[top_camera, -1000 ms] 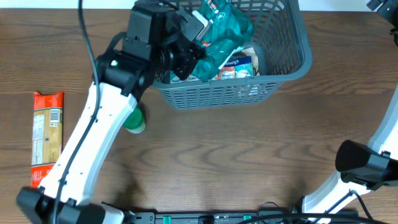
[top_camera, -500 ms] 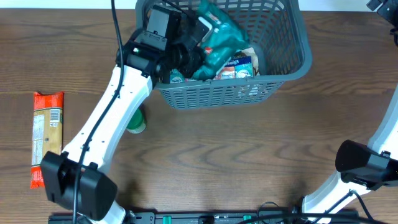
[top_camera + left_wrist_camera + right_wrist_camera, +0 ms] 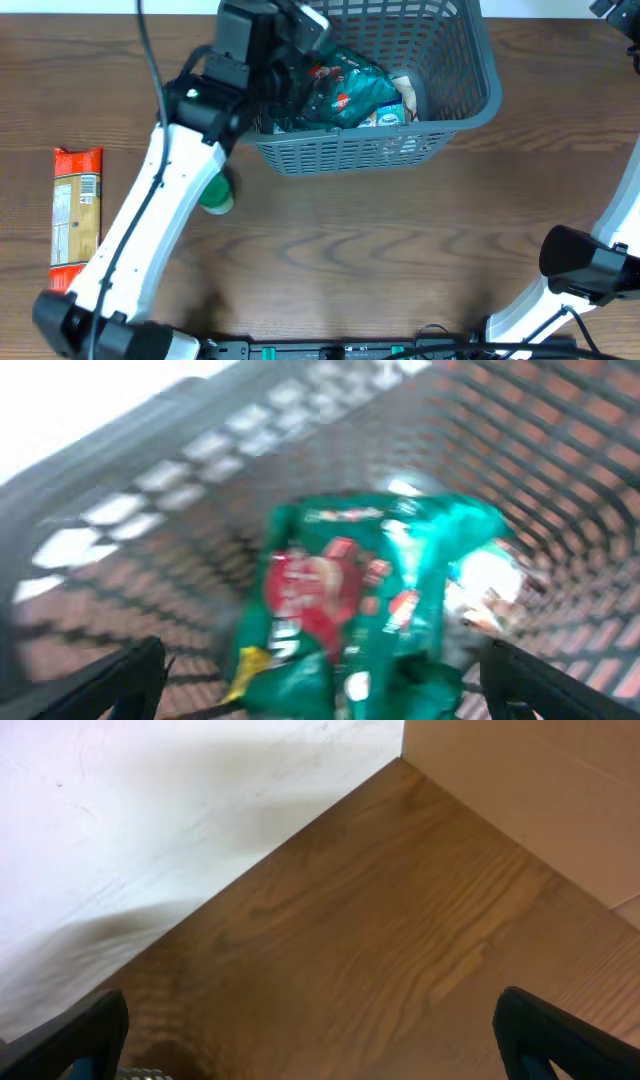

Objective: Pack container
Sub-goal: 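Carry the green bag over the basket and release it inside, then move the left gripper back to the green bottle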

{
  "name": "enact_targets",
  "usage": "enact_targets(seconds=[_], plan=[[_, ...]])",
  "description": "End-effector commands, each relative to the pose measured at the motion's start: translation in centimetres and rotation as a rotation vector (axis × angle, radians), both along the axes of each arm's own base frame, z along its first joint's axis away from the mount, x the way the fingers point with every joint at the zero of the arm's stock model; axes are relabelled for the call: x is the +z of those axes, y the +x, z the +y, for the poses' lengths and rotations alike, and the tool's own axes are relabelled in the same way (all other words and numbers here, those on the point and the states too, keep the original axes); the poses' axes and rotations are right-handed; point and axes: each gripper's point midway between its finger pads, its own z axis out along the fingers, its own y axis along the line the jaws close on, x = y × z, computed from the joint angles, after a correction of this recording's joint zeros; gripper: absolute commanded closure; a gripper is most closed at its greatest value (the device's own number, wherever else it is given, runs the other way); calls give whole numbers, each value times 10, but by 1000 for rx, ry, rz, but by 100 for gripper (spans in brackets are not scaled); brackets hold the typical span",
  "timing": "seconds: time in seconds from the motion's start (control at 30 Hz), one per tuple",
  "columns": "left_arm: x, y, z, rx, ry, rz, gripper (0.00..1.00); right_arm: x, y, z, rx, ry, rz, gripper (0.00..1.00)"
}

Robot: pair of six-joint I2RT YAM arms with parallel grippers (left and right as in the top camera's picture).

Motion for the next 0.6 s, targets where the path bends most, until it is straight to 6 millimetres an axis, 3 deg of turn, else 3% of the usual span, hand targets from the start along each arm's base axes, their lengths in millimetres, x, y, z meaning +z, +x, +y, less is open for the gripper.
enact_targets(seconds=[0.0, 0.17, 0.33, 0.43, 0.57], plan=[[50, -2, 59, 286, 5, -105, 1, 5, -3, 0, -12, 3, -13, 1], [54, -26, 130, 572, -12, -46, 1, 5, -3, 0, -12, 3, -13, 1], [38, -60, 191, 763, -4, 80, 1, 5, -3, 0, -12, 3, -13, 1], [21, -80, 219, 880, -7, 184, 1, 5, -3, 0, -11, 3, -13, 1], [-4, -101, 235, 963, 11, 312, 1, 5, -3, 0, -12, 3, -13, 1]])
